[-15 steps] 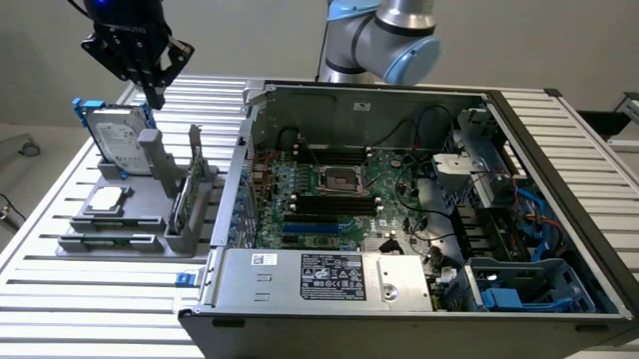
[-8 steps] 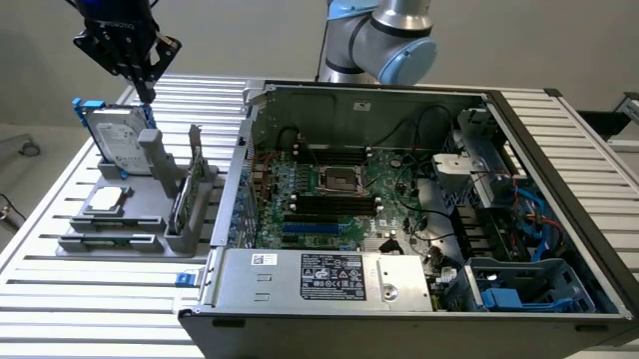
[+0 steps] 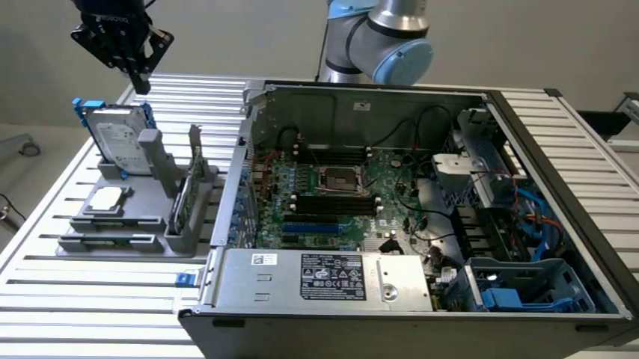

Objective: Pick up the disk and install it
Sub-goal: 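Reach for the disk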

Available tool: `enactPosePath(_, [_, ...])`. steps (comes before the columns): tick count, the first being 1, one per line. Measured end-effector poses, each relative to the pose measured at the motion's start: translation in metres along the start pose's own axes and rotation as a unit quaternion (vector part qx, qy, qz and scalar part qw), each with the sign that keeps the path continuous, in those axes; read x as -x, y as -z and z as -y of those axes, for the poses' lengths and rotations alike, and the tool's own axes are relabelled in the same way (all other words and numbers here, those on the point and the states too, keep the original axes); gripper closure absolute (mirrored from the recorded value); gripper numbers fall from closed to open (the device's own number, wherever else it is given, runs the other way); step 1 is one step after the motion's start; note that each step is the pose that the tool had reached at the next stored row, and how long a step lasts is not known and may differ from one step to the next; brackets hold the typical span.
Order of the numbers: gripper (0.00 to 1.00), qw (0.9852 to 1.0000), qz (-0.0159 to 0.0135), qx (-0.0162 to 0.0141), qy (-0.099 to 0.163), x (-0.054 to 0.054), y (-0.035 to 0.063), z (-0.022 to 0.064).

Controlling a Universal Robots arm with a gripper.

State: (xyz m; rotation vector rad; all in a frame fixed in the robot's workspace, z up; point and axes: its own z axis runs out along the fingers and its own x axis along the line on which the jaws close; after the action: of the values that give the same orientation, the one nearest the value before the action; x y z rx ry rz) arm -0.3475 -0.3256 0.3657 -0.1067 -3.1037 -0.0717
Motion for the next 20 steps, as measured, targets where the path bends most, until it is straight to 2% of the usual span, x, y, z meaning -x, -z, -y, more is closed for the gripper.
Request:
enactPosePath(4, [0.89, 1.0000, 0.0005, 0.0000, 0.000, -0.018, -0.0022, -0.0083])
enactPosePath(12, [0.89, 1.0000, 0.0012, 0.0000, 0.000, -0.053, -0.0046, -0.0089])
enactPosePath(20, [0.89, 0.9999, 0.0008, -0.0003, 0.011, -0.071, -0.0062, -0.0085])
